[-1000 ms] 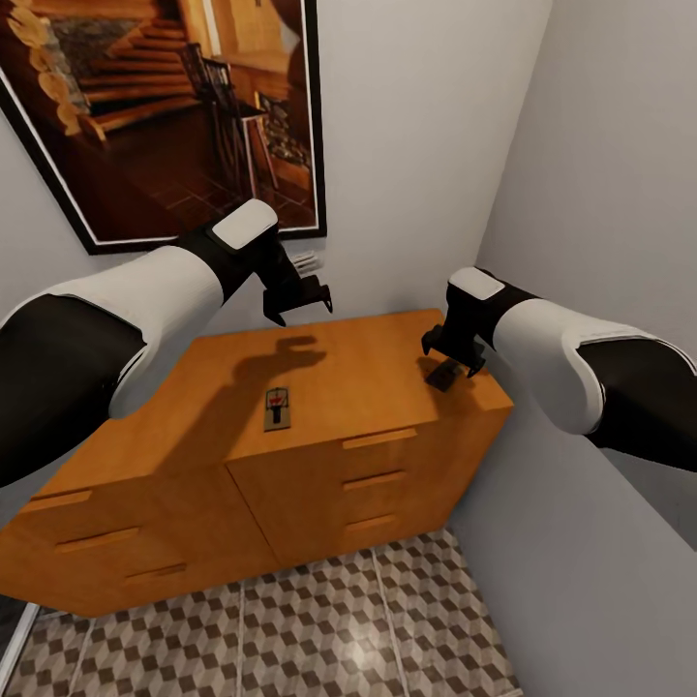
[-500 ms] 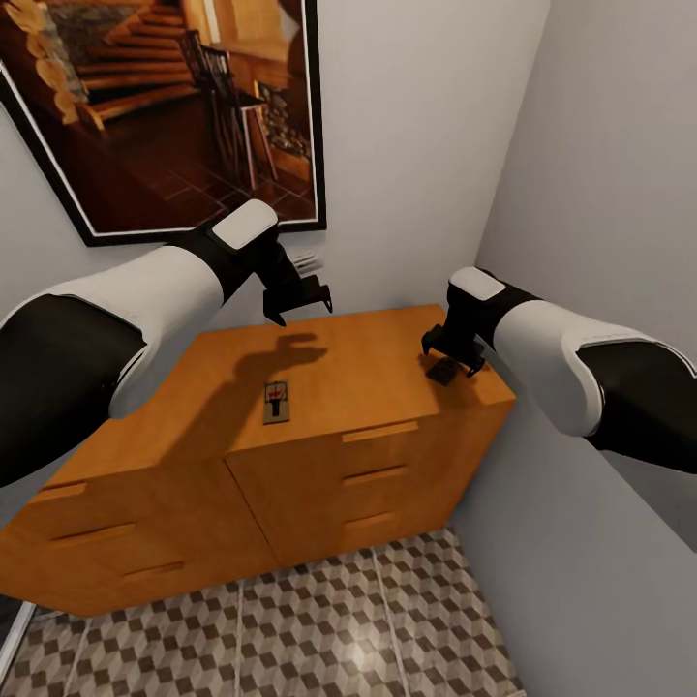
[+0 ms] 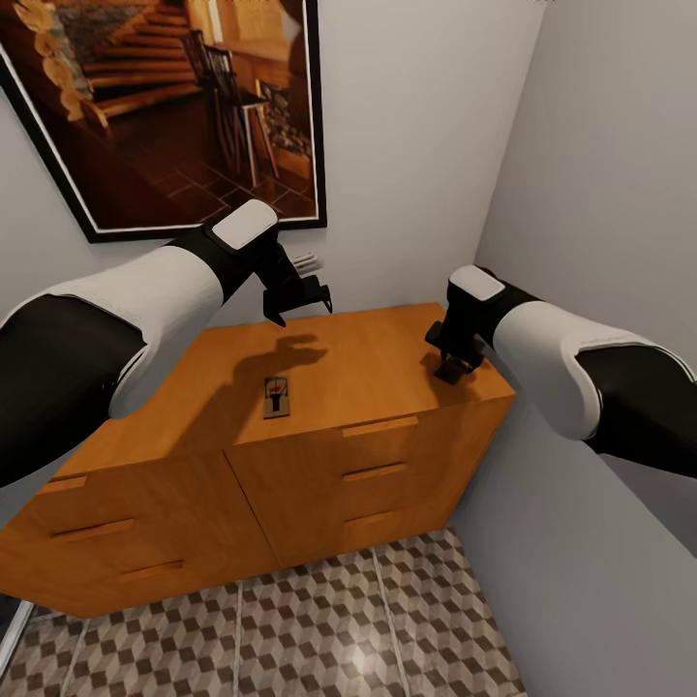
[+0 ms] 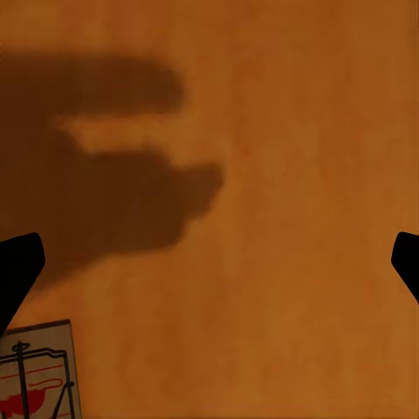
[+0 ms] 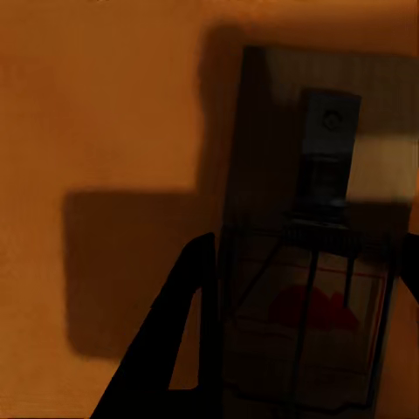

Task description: Take the four mousetraps from the cabinet in the bathroom and place them on the bathroom floor. Make sure all four end up on the same floor surface, and ensure that at least two of them are either under or directly next to the same bathroom sink.

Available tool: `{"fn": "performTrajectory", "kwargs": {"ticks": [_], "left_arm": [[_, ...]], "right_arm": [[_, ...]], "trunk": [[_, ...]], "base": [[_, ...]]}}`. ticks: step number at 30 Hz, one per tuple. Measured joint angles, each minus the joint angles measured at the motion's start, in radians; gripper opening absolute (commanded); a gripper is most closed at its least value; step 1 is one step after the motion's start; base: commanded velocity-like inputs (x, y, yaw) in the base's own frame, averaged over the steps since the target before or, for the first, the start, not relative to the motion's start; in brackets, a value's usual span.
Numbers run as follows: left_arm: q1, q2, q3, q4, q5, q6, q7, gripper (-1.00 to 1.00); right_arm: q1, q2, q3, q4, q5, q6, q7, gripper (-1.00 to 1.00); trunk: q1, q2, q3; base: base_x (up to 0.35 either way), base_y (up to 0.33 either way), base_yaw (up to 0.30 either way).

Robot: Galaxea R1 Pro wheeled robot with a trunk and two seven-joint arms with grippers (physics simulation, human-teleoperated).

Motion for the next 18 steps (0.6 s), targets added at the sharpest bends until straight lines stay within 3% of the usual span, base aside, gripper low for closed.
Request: {"fn": "performTrajectory", "kwargs": {"ticks": [18], "left_arm": [[0.0,0.0,-0.001,0.0,0.002,0.0,0.004,1.0]], "right_arm": [[0.015,0.001,0.006,-0.02,0.002,-0.004,0.0,-1.0]], "trunk": [[-0.002,0.0,0.0]], "base": [[0.0,0.0,0.0]]}}
